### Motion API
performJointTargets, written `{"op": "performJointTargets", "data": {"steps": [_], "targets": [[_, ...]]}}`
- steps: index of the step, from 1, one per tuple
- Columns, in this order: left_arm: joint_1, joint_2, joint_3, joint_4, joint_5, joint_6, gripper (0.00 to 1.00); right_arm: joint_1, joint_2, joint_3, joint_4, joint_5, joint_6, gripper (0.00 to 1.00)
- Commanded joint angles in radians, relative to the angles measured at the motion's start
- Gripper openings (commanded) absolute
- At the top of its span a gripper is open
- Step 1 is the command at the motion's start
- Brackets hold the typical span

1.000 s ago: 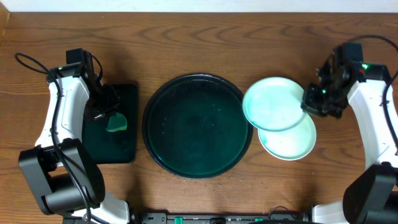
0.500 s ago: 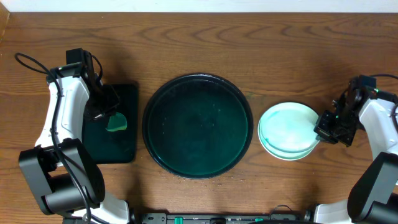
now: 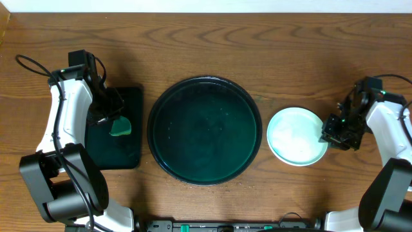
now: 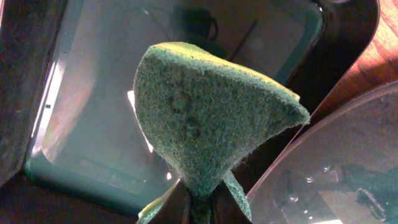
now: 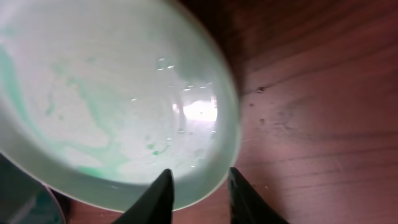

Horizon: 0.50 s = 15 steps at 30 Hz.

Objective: Clean dirty plates on tray and stack at the side
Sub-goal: 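Lower the green plate onto the plate stack and release it, then lower the sponge onto the small black tray and release it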

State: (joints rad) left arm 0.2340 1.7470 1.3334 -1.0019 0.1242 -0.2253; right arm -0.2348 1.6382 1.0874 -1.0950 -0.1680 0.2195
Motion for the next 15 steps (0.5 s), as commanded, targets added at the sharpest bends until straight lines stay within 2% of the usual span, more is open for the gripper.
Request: {"op": "performJointTargets", "data": {"steps": [1,6,15], "targets": [[0.003,0.004,-0.004,-0.002,-0.01,0.058,0.07,0.051,-0.051,0.039,0.0,-0.024,-0.027,0.32],[0.003,0.006,-0.004,0.026,-0.01,0.148,0.07,0.143,-0.108,0.124,0.006,-0.016,-0.035,0.49],[0.003,0.085,-0.004,0.058,-0.04,0.225,0.07,0.288,-0.148,0.196,0.065,0.0,-0.043,0.51]]}}
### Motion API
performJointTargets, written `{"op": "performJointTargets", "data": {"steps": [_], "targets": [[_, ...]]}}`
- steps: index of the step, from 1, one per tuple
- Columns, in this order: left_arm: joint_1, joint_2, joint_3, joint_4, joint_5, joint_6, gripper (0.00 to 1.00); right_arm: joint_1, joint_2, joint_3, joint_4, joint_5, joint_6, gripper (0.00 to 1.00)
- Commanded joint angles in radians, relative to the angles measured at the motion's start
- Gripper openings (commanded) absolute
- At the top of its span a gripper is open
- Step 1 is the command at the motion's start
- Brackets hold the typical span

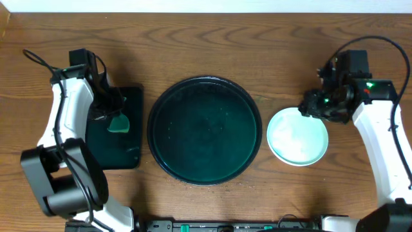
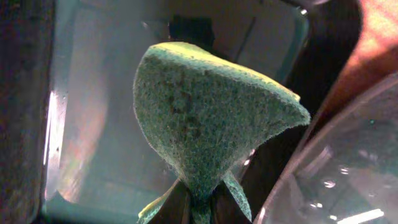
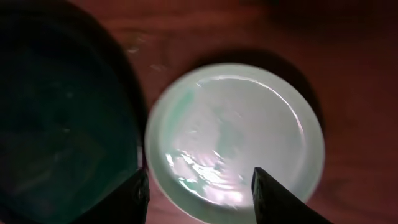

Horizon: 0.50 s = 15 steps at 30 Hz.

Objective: Clean dirty plates on tray and stack at the side
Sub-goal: 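Lower the sponge onto the small black tray and release it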

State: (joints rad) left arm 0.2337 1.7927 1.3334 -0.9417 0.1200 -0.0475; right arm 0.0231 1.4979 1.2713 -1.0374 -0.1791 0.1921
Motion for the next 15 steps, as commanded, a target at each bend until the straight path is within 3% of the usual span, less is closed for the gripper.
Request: {"op": "performJointTargets", "data": {"steps": [1,4,7,8,11,15], "targets": [[0.004,0.053,-0.004,-0.002,-0.036,0.048,0.07,0.039,-0.007,0.012,0.012,0.015,-0.016,0.51],[0.004,0.091,-0.004,0.001,-0.035,0.048,0.08,0.057,-0.007,0.012,0.013,0.022,-0.026,0.52],[0.003,0.107,-0.004,0.002,-0.035,0.048,0.36,0.057,-0.007,0.012,0.013,0.022,-0.027,0.53],[0.003,0.108,-0.004,0.002,-0.035,0.047,0.53,0.057,-0.008,0.012,0.013,0.021,-0.034,0.53],[0.003,0.088,-0.002,-0.01,-0.034,0.039,0.64,0.057,-0.008,0.012,0.012,0.021,-0.038,0.54],[0.003,-0.014,0.0,-0.031,-0.012,0.027,0.68,0.057,-0.01,0.03,-0.011,0.018,-0.057,0.61]]}}
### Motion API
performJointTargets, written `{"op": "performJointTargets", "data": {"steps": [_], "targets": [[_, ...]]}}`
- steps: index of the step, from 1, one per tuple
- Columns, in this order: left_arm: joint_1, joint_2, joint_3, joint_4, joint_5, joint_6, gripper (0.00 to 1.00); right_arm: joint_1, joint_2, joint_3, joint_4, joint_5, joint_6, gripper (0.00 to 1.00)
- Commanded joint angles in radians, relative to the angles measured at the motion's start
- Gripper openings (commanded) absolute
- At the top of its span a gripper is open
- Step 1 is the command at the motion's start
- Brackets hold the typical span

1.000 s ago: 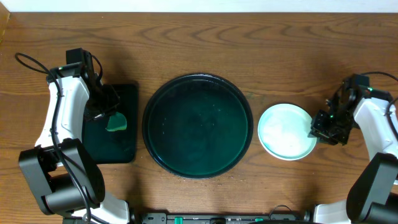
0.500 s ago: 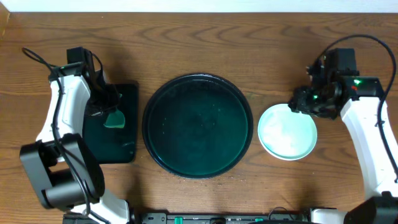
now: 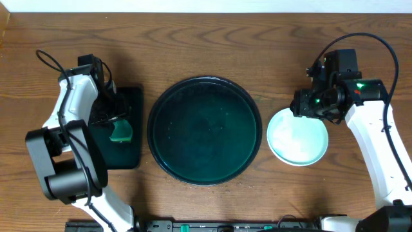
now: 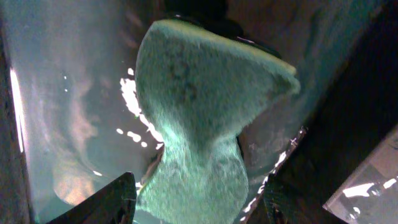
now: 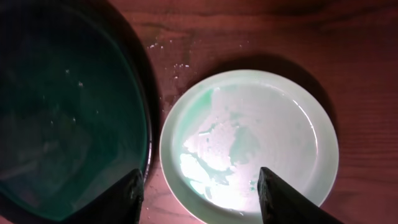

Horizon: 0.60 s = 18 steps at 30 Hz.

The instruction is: Clean dirty plates on tray and stack at the side

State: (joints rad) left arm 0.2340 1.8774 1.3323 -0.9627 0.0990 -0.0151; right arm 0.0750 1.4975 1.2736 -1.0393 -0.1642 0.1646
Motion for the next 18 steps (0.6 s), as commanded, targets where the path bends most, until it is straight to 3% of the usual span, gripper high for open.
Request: {"op": "performJointTargets", "data": {"steps": [1,2,3,4,10,18], "targets": [[0.003,-0.14,0.001,-0.013,0.021,-0.005,0.69,0.005,-0.014,0.036,-0.015,0.005,-0.032,0.7],[0.003,-0.172,0.001,-0.014,0.029,-0.006,0.7,0.005,-0.019,0.042,-0.017,0.008,-0.032,0.74],[0.003,-0.216,0.001,-0.016,0.032,-0.009,0.71,0.005,-0.03,0.052,-0.019,0.011,-0.032,0.93],[0.003,-0.248,0.001,-0.019,0.031,-0.009,0.71,0.005,-0.04,0.058,-0.019,0.016,-0.032,0.99],[0.003,-0.421,0.001,-0.023,0.031,-0.008,0.72,0.005,-0.159,0.108,-0.039,0.083,-0.032,0.99],[0.003,-0.478,0.001,-0.023,0.031,-0.008,0.72,0.005,-0.385,0.122,-0.056,0.122,-0.032,0.99]]}}
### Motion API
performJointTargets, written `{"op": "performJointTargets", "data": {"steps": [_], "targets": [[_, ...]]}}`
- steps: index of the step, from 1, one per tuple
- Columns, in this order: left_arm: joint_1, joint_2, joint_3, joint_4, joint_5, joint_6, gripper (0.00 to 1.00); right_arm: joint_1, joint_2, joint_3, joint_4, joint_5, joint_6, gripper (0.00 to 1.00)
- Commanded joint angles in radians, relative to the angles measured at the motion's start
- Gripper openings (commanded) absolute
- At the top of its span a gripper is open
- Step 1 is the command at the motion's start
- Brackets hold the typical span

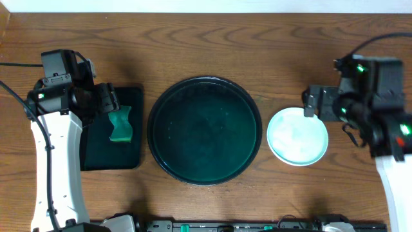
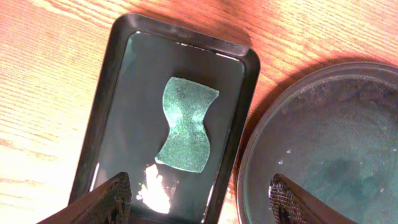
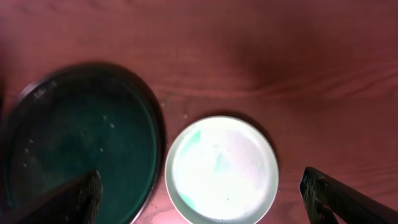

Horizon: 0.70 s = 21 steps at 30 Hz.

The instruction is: Clean dirty plates on tray and stack at the side

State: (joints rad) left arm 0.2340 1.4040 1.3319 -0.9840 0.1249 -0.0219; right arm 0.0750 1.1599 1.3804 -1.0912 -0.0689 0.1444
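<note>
A pale green plate point(image 1: 297, 136) with faint green smears lies on the table, right of the round dark green tray point(image 1: 205, 131). The tray holds only a wet film. My right gripper point(image 3: 202, 199) hangs high over the plate point(image 3: 221, 168), open wide, with nothing between its fingers. A green sponge point(image 2: 186, 124) lies flat in the black rectangular tray point(image 2: 118, 81) at the left. My left gripper point(image 2: 199, 199) is open, high above that tray's near end, holding nothing.
The black tray's right wall point(image 1: 138, 129) sits close to the round tray's left rim. Bare wooden table point(image 1: 206, 45) lies behind the trays. A pale wall strip point(image 1: 206, 5) runs along the far edge.
The left gripper was low over the sponge and now hangs high above the black tray. The right gripper has also risen and shows the whole plate. Sponge and plate have not moved.
At first the left gripper was shut on the sponge over the black tray, and the right fingers stood astride the plate's right rim. Then the right gripper was above the plate. Then the left was open, the sponge lying in the tray. Now both hang high.
</note>
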Motion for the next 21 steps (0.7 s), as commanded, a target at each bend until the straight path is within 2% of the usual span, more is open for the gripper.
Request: {"op": "performJointTargets", "data": {"steps": [1,8,21], "targets": [[0.003,-0.004,0.002,-0.002,0.005,-0.001,0.72,0.005,-0.071,0.015,-0.005,0.026,-0.011,0.99],[0.003,-0.002,0.002,-0.002,0.005,-0.001,0.72,0.005,-0.166,0.015,-0.005,0.012,-0.011,0.99],[0.003,-0.002,0.002,-0.002,0.005,-0.001,0.72,0.007,-0.192,-0.001,0.016,0.05,-0.012,0.99]]}}
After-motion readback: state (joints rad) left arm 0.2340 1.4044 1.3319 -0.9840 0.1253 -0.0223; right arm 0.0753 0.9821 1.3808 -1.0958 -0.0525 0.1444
